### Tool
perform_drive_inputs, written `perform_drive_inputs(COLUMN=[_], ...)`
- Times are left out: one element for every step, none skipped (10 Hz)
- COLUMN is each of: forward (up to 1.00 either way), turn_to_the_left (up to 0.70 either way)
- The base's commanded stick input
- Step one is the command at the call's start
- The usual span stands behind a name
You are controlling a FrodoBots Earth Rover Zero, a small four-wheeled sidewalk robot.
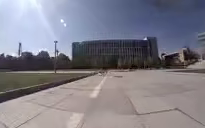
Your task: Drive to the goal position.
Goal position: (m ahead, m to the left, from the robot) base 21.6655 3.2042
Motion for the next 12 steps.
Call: perform_drive_inputs(forward=[0.70, 0.70, 0.54, 0.06, 0.06, 0.06, 0.06, 0.06, 0.06, 0.06, 0.07, 0.07], turn_to_the_left=[0.00, 0.00, 0.00, 0.00, 0.00, 0.00, 0.00, 0.00, 0.00, 0.00, 0.00, 0.00])
